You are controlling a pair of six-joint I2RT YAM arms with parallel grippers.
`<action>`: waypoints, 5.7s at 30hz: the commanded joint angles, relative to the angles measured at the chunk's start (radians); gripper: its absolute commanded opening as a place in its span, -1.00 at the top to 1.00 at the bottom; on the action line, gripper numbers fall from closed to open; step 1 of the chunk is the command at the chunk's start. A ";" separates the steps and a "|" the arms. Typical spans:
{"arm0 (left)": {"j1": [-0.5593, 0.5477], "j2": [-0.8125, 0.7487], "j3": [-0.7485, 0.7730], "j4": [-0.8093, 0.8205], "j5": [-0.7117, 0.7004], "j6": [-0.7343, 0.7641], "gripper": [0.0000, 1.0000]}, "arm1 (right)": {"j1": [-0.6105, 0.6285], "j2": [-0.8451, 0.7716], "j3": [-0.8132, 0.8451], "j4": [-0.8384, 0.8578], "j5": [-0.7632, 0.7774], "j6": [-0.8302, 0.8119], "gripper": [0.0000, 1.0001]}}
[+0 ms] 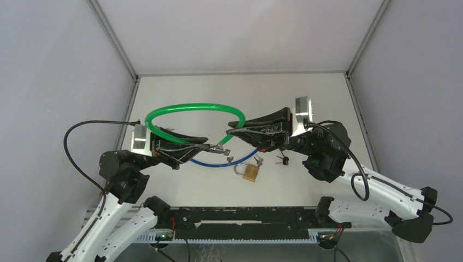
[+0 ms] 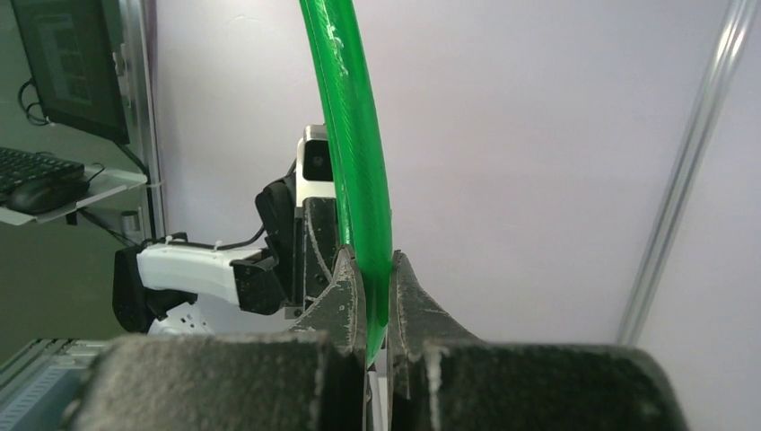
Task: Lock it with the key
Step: Lock the lock.
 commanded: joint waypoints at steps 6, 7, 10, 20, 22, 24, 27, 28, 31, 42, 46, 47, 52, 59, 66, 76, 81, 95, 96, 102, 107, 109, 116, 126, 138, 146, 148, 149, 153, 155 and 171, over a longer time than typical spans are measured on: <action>-0.007 0.009 0.031 0.024 0.009 0.024 1.00 | 0.040 0.003 0.058 -0.013 -0.012 -0.098 1.00; -0.005 0.010 0.031 0.024 0.010 0.026 1.00 | 0.040 0.005 0.058 -0.021 -0.004 -0.104 1.00; -0.006 0.011 0.032 0.023 0.003 0.023 1.00 | 0.039 0.009 0.058 -0.033 0.001 -0.115 1.00; -0.006 0.014 0.026 0.036 -0.009 0.009 1.00 | 0.039 0.005 0.058 -0.074 0.010 -0.114 1.00; -0.006 0.017 0.028 0.039 -0.010 0.004 1.00 | 0.039 -0.004 0.058 -0.093 0.023 -0.113 1.00; -0.005 0.022 0.033 0.036 -0.009 0.004 1.00 | 0.038 -0.010 0.059 -0.107 0.030 -0.114 1.00; -0.006 0.029 0.042 0.033 -0.009 0.006 1.00 | 0.030 -0.016 0.058 -0.107 0.019 -0.109 1.00; -0.006 0.027 0.043 0.031 -0.008 0.010 1.00 | 0.025 -0.018 0.061 -0.105 0.013 -0.106 1.00; -0.005 0.014 0.035 0.026 -0.008 0.033 1.00 | 0.007 -0.018 0.087 -0.147 -0.014 -0.097 1.00; -0.005 0.003 0.044 0.011 0.050 0.085 1.00 | -0.012 -0.007 0.095 -0.104 -0.110 -0.033 1.00; -0.006 0.000 0.043 0.013 0.056 0.081 1.00 | 0.004 0.029 0.095 -0.048 -0.120 -0.023 1.00; -0.006 0.000 0.045 0.013 0.055 0.079 1.00 | 0.006 0.036 0.095 -0.037 -0.126 -0.022 1.00; -0.007 0.005 0.050 0.013 0.053 0.068 1.00 | 0.007 0.044 0.094 -0.056 -0.112 -0.046 1.00; -0.006 0.007 0.052 0.014 0.048 0.066 1.00 | -0.001 0.021 0.095 -0.127 -0.074 -0.092 1.00; -0.006 0.018 0.068 0.018 0.010 0.025 1.00 | 0.004 0.032 0.095 -0.148 -0.082 -0.079 1.00; -0.007 0.043 0.111 0.017 -0.149 -0.194 1.00 | 0.000 0.079 0.066 -0.043 -0.064 -0.037 1.00; -0.006 0.056 0.155 0.017 -0.147 -0.177 1.00 | -0.011 0.103 0.066 -0.049 -0.027 0.019 1.00; 0.070 0.068 0.201 0.016 -0.260 -0.144 1.00 | 0.005 0.219 0.085 0.012 -0.191 0.214 1.00; 0.090 0.067 0.205 0.012 -0.270 -0.156 1.00 | 0.005 0.214 0.082 0.011 -0.208 0.214 1.00; 0.109 0.071 0.213 -0.010 -0.281 -0.205 1.00 | 0.041 0.223 0.073 0.073 -0.176 0.165 1.00; 0.060 0.058 0.184 -0.016 -0.261 -0.207 1.00 | 0.029 0.258 0.080 0.059 -0.084 0.152 0.98; 0.059 0.058 0.181 -0.004 -0.268 -0.206 1.00 | 0.034 0.266 0.080 0.033 -0.058 0.133 0.99; 0.066 0.060 0.200 -0.004 -0.270 -0.188 1.00 | 0.043 0.266 0.080 -0.021 -0.064 0.079 0.40; 0.102 0.027 0.166 -0.020 -0.267 -0.176 1.00 | 0.021 0.156 0.091 -0.121 -0.073 0.009 -0.66; 0.103 0.023 0.173 -0.009 -0.237 -0.162 1.00 | -0.051 0.072 0.082 -0.372 -0.072 -0.052 -0.82; 0.103 0.035 0.183 -0.014 -0.228 -0.168 1.00 | -0.056 0.129 0.081 -0.294 -0.082 -0.064 -0.19; 0.103 0.035 0.180 -0.013 -0.227 -0.168 1.00 | -0.058 0.140 0.081 -0.297 -0.081 -0.068 -0.20; 0.103 0.036 0.180 -0.012 -0.227 -0.168 1.00 | -0.053 0.142 0.081 -0.306 -0.072 -0.078 -0.24; 0.103 0.039 0.178 -0.009 -0.222 -0.167 1.00 | 0.014 0.131 0.081 -0.360 0.045 -0.182 -0.32; 0.103 0.039 0.177 -0.009 -0.221 -0.168 1.00 | 0.070 0.114 0.081 -0.391 0.172 -0.264 -0.40; 0.103 0.037 0.169 -0.009 -0.217 -0.166 1.00 | 0.354 0.093 0.059 -0.371 0.777 -0.761 -0.38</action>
